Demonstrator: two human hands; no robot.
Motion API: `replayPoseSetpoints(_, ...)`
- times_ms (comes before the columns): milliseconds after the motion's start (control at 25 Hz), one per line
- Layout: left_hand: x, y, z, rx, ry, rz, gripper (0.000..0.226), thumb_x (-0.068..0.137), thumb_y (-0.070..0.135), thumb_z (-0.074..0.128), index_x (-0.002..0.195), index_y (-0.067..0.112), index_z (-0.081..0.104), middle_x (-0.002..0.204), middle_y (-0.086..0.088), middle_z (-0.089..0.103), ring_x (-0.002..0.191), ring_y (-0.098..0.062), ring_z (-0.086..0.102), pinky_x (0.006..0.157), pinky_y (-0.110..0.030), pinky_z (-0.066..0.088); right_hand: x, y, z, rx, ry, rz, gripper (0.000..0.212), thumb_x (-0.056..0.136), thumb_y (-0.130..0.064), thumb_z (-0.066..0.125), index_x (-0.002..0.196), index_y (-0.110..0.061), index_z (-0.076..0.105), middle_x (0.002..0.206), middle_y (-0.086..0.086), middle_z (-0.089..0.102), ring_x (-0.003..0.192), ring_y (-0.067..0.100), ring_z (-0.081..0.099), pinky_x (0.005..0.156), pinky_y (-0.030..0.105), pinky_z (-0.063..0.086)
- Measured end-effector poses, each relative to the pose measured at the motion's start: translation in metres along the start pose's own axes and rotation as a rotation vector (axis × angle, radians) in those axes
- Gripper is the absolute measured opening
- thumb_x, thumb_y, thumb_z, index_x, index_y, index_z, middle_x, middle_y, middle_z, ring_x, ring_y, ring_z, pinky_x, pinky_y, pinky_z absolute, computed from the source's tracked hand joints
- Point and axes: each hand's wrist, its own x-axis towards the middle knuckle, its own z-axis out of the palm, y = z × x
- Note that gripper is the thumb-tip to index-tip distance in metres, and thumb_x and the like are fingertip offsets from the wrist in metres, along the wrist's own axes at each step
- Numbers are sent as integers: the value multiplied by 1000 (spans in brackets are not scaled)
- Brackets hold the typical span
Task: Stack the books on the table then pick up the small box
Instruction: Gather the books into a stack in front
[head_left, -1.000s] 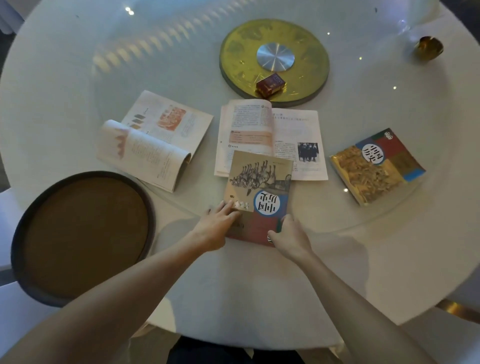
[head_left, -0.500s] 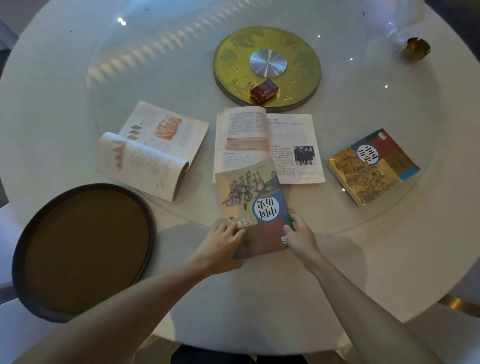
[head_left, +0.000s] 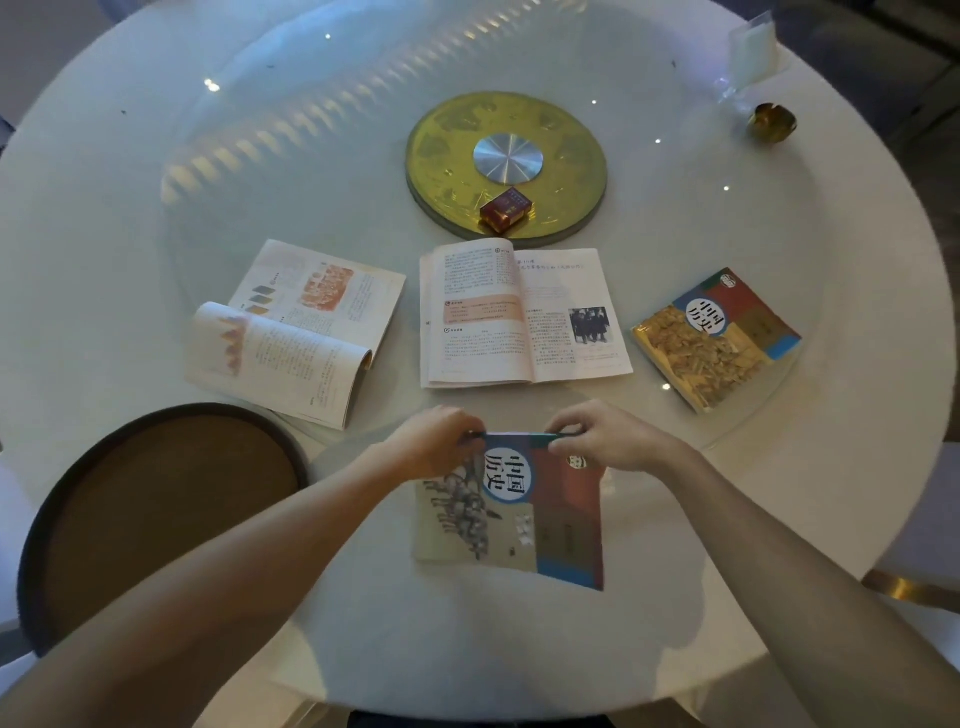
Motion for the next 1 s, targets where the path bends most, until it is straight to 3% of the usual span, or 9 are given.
replayPoseSetpoints(80, -8, -10, 5, -232, 0, -67, 17, 99, 29, 54, 101, 19, 67, 98, -1, 73, 88, -25, 68, 75, -41, 58, -10, -4, -1, 207, 166, -5, 15, 91, -26, 76, 103, -17, 76, 93, 5, 81, 77, 15, 76, 65, 36, 58)
replayPoseSetpoints(200, -21, -20, 14, -531, 92, -133, 15, 101, 26, 52, 99, 19, 64, 95, -4, 74, 86, -26, 71, 77, -46, 58, -19, 16, -2, 501, 384, 101, 28, 90, -36, 77, 106, -13, 76, 101, 10, 81, 88, 22, 78, 83, 40, 61)
replayPoseSetpoints(280, -26, -24, 21, -753, 111, -200, 16, 103, 28, 50, 99, 21, 63, 97, -6, 76, 87, -26, 74, 77, -44, 60, -25, 33, 7, 562, 366, 210, 32, 90, -42, 75, 108, -17, 78, 105, 8, 81, 99, 27, 76, 95, 47, 57)
replayPoseSetpoints(360, -29, -23, 30, -904, 97, -252, 18, 103, 32, 50, 103, 21, 64, 99, -7, 77, 88, -25, 76, 77, -42, 62, -29, 44, 22, 664, 312, 274, 28, 92, -40, 74, 114, -23, 74, 111, 4, 80, 107, 27, 72, 98, 48, 56)
replayPoseSetpoints(560, -34, -10, 69, -1028, 106, -441, 23, 105, 30, 48, 107, 13, 63, 96, -8, 76, 82, -22, 74, 70, -38, 59, -11, 55, 61, 974, 498, 304, 23, 97, -12, 67, 119, -13, 67, 115, 11, 76, 103, 28, 72, 81, 40, 59)
replayPoseSetpoints(680, -32, -2, 94, -1113, 135, -593, 25, 105, 27, 47, 105, 6, 59, 96, -12, 74, 83, -26, 74, 62, -37, 58, 10, 57, 62, 896, 538, 318, 27, 98, -1, 59, 122, -4, 70, 113, 13, 76, 104, 30, 72, 94, 47, 57)
replayPoseSetpoints(800, -30, 11, 102, -1136, 154, -704, 19, 105, 23, 47, 100, 9, 57, 90, -8, 71, 73, -19, 69, 46, -23, 43, 31, 45, 51, 734, 495, 253, 27, 95, -5, 61, 116, -10, 77, 113, 10, 78, 109, 32, 72, 102, 53, 55)
replayPoseSetpoints(1000, -21, 12, 100, -870, 188, -719, 20, 97, 15, 54, 98, 4, 70, 91, -8, 75, 73, -16, 68, 58, -27, 51, 61, 34, 29, 655, 472, 222, 35, 95, -18, 67, 129, -11, 65, 125, 8, 70, 115, 25, 66, 102, 48, 55)
